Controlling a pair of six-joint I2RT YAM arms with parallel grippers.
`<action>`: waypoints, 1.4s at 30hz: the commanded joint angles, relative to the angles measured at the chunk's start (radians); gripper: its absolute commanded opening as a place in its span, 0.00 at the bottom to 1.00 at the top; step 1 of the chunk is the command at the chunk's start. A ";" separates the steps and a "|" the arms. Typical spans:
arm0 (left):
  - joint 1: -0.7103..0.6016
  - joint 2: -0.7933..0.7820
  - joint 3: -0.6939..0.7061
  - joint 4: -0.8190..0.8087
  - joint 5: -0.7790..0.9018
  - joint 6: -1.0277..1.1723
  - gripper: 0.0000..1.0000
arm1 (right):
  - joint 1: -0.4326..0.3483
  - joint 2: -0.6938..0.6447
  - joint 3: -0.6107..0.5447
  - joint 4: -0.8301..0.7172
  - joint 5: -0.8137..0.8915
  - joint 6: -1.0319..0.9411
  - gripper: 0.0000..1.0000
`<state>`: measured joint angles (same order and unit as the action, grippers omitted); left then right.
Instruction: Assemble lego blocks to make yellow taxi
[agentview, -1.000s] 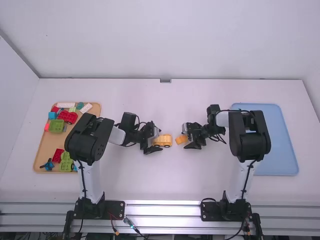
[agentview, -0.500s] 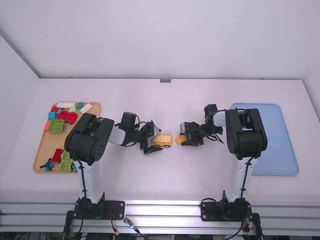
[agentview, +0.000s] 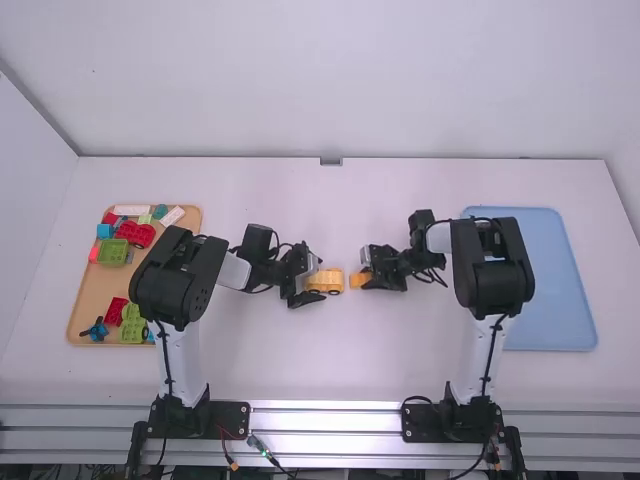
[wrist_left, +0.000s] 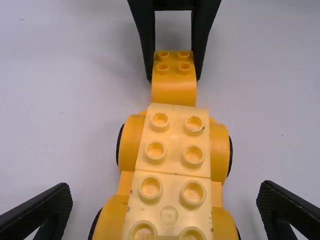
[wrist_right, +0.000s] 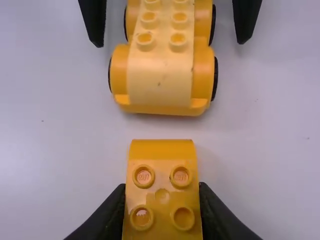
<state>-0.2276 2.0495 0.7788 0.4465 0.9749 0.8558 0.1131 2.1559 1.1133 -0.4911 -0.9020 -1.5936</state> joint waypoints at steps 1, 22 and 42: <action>-0.008 0.006 0.008 0.000 0.026 -0.002 0.99 | -0.002 0.017 0.024 -0.015 -0.024 0.055 0.25; -0.008 0.030 0.008 -0.002 0.031 0.087 0.91 | 0.047 -0.143 0.031 0.017 -0.039 0.262 0.22; -0.032 0.030 0.008 -0.015 -0.015 0.115 0.84 | 0.148 -0.292 -0.113 0.257 0.058 0.468 0.19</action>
<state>-0.2546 2.0621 0.7788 0.4335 0.9520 0.9627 0.2634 1.9224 1.0248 -0.2379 -0.8249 -1.1286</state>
